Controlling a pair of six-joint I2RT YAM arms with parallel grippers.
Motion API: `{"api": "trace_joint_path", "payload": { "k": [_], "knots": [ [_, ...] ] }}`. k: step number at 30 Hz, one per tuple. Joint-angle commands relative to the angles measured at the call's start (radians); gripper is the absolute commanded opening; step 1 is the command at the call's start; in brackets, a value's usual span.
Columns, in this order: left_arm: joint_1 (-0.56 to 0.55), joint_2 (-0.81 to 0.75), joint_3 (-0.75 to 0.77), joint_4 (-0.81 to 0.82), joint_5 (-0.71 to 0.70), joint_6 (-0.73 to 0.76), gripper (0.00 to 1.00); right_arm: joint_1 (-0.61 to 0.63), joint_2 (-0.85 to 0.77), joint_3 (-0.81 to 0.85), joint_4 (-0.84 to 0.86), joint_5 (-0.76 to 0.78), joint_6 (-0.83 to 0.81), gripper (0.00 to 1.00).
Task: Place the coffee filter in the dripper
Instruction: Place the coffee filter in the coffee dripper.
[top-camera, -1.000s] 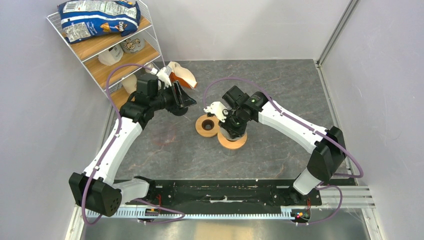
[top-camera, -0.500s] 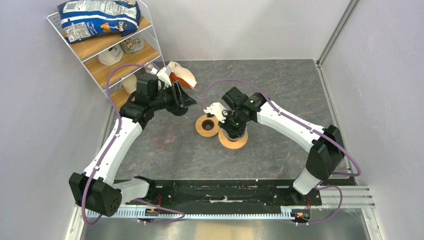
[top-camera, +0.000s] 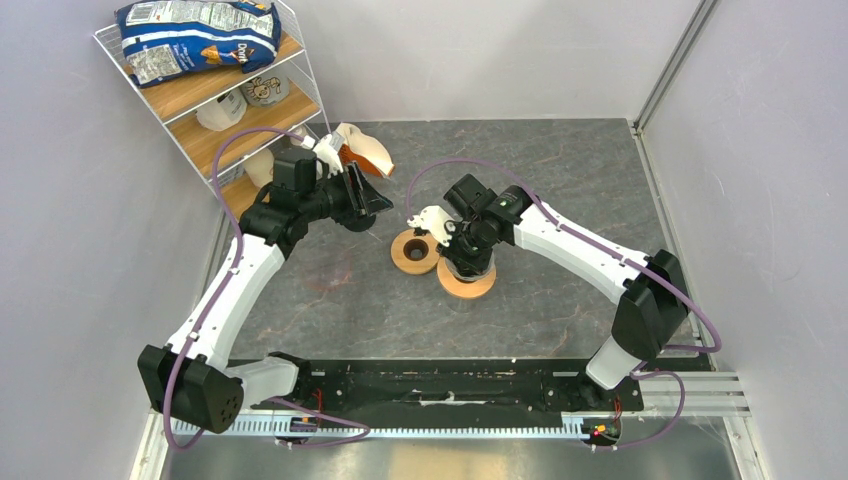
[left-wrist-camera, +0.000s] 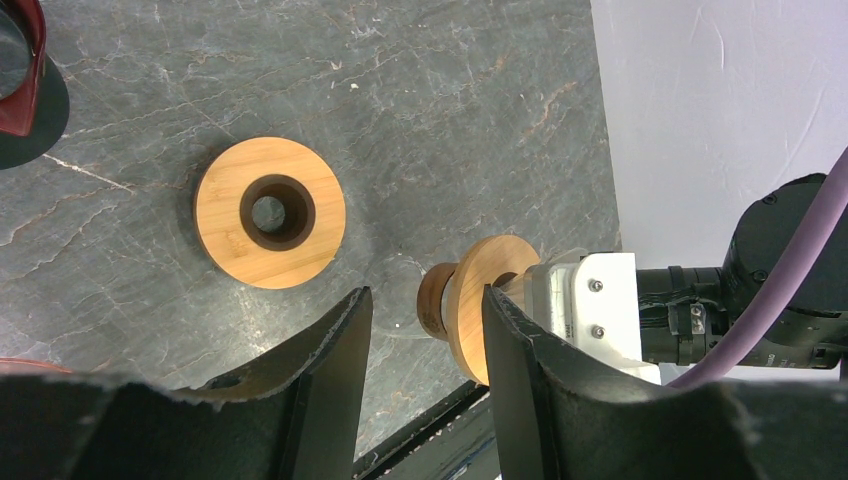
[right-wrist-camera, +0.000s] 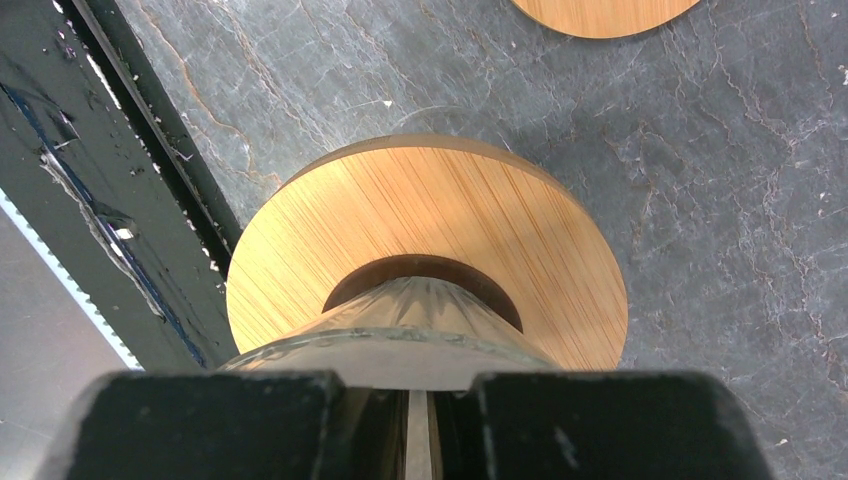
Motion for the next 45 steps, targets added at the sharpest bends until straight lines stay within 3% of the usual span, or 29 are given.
{"api": "trace_joint_path", "payload": {
  "k": [1,45],
  "knots": [
    [0.004,0.002,0.009,0.035,0.025,0.011,0.52,-0.001,0.009,0.005,-0.022,0.014,-0.018,0.14],
    [0.002,0.020,0.002,0.079,0.048,0.013,0.54,0.053,-0.032,0.182,-0.151,0.078,0.005,0.24]
  ]
}}
